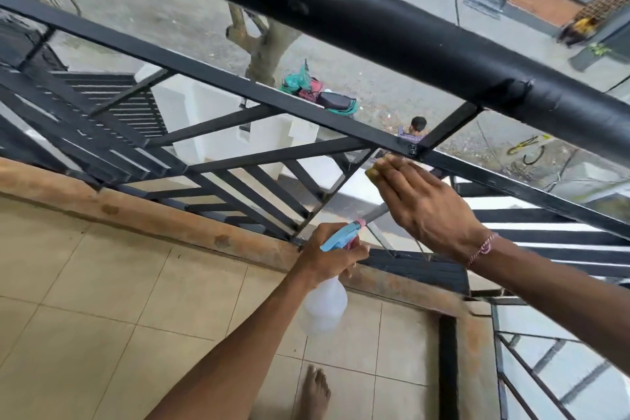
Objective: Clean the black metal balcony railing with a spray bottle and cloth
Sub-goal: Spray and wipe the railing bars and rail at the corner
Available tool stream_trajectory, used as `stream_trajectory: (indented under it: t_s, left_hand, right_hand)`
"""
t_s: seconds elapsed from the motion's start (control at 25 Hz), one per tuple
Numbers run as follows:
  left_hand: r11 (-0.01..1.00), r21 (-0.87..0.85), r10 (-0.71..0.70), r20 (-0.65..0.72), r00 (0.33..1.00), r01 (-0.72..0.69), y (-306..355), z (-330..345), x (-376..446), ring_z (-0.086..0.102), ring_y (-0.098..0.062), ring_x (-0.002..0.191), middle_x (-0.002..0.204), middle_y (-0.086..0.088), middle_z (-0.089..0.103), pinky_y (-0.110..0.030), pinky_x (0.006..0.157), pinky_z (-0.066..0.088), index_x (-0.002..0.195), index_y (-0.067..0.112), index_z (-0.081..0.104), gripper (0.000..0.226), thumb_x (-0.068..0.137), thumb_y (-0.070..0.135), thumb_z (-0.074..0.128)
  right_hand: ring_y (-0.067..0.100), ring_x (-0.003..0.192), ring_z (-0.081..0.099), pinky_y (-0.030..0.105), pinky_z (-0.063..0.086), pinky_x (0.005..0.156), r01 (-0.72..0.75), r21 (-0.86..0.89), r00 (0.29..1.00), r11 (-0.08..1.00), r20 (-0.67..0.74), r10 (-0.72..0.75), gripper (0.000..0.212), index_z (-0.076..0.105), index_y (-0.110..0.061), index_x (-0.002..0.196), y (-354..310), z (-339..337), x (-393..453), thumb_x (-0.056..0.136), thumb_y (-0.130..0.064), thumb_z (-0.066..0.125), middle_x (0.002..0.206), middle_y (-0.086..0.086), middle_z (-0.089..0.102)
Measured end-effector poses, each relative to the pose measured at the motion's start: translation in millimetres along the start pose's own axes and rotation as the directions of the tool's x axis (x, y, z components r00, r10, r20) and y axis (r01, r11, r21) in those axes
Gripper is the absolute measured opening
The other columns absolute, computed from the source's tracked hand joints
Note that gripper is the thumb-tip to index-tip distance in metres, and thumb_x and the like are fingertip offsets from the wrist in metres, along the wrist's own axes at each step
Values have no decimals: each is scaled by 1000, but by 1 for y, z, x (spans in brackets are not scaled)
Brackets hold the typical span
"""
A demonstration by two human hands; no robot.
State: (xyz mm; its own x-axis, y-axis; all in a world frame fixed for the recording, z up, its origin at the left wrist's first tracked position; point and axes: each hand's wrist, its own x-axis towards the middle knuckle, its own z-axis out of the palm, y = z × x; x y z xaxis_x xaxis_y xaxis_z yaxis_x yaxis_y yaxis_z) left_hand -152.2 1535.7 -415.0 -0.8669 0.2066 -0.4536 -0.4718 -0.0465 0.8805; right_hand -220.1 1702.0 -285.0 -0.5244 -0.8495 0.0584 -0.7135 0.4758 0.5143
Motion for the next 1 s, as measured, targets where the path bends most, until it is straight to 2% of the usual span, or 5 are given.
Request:
stream_trajectory:
  t_s: [0.24, 0.44, 0.64, 0.88, 1.0]
  left_hand:
    - [997, -19, 72, 31, 997, -72, -20, -3, 6, 69, -14, 78, 91, 2, 64, -29, 70, 63, 97, 30, 62, 20, 89, 28, 80]
    - [995, -50, 95, 67, 993, -92, -28, -8, 8, 71, -12, 79, 91, 6, 64, -28, 67, 63, 95, 31, 66, 18, 88, 22, 80]
    - [991, -52, 122, 36, 992, -120, -43, -16, 8, 72, -17, 88, 89, 6, 66, -39, 71, 66, 98, 26, 71, 13, 88, 24, 80]
    - [993, -33, 115, -12, 993, -116, -65, -27, 3, 72, -25, 86, 82, 8, 66, -40, 68, 66, 96, 20, 71, 9, 90, 19, 78]
    - [994, -52, 98, -18, 995, -99, -77, -32, 1, 72, -30, 86, 79, 9, 67, -41, 68, 65, 93, 19, 71, 7, 90, 15, 78]
  right_hand:
    - [51, 126, 52, 56, 46, 104, 103, -110, 985, 989, 148, -86, 44, 48, 18, 134, 5, 12, 2, 106, 3, 18, 135, 38, 52]
    - [53, 134, 43, 60, 36, 113, 130, -122, 979, 984, 174, -107, 41, 42, 19, 137, 7, 18, 5, 100, 2, 41, 142, 39, 44]
    - [55, 136, 38, 62, 32, 113, 227, -243, 955, 943, 247, -167, 40, 48, 16, 134, 2, 33, -1, 96, 5, 40, 144, 41, 40]
    - [58, 138, 31, 61, 21, 119, 26, -383, 899, 924, 413, 145, 62, 8, 21, 147, -20, 34, -7, 94, -7, -7, 147, 48, 25]
    - [68, 139, 8, 66, 3, 120, -21, -463, 851, 886, 457, 258, 61, -4, 29, 141, -36, 51, -8, 95, -11, -5, 144, 57, 5]
